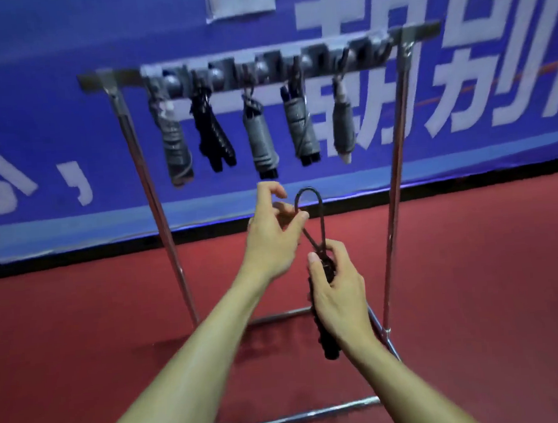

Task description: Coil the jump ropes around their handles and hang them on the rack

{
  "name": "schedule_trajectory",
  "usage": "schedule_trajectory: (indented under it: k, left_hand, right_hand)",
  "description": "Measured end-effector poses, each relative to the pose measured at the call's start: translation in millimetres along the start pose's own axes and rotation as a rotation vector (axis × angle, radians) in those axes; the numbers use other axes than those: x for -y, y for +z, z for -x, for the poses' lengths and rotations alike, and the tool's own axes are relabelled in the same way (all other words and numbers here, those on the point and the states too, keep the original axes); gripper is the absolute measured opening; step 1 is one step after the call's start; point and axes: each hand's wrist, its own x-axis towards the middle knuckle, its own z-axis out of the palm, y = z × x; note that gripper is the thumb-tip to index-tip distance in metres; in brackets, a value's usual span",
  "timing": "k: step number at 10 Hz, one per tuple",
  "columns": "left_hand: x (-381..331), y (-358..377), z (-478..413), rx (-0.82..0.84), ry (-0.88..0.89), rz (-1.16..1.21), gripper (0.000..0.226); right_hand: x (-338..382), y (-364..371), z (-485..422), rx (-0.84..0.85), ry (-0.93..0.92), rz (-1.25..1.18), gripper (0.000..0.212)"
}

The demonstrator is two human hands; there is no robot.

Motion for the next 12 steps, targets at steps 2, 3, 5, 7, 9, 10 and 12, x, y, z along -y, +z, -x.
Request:
schedule_trajectory:
  k: [2,3,5,7,9,10,12]
  left_hand:
    - [-61,34,-97,0.029,0.239,-0.061,0.021]
    - [-84,51,-137,-0.002,0.274,-0.094,0.021]
    - [-123,92,-219,0.011,0.300,-0.248,0.007]
    - [-114,125,-254,0.040,0.311,-0.543,0.010]
    - [-93,135,-241,0.116,0.302,-0.979,0.016]
    - [-90,135,-234,0.118,0.261,-0.961,0.014]
    - [-101,114,-206,0.187,0.187,-0.801,0.028]
  right_hand:
    - [36,-34,-105,-0.150,-0.018,-0.007,0.030]
    - [50,-49,-147,-0.210,-0.051,0.024,0.031]
    - [66,-78,-234,-0.267,-0.025,0.060,0.018]
    - [35,-91,-274,-0.244,0.044,0.104,0.023]
    - [3,-91,-263,-0.106,0.094,0.124,0.026]
    - [3,-94,-259,-0.099,0.109,0.096,0.026]
    - [44,-123,-237,0.073,0.191,0.302,0.054]
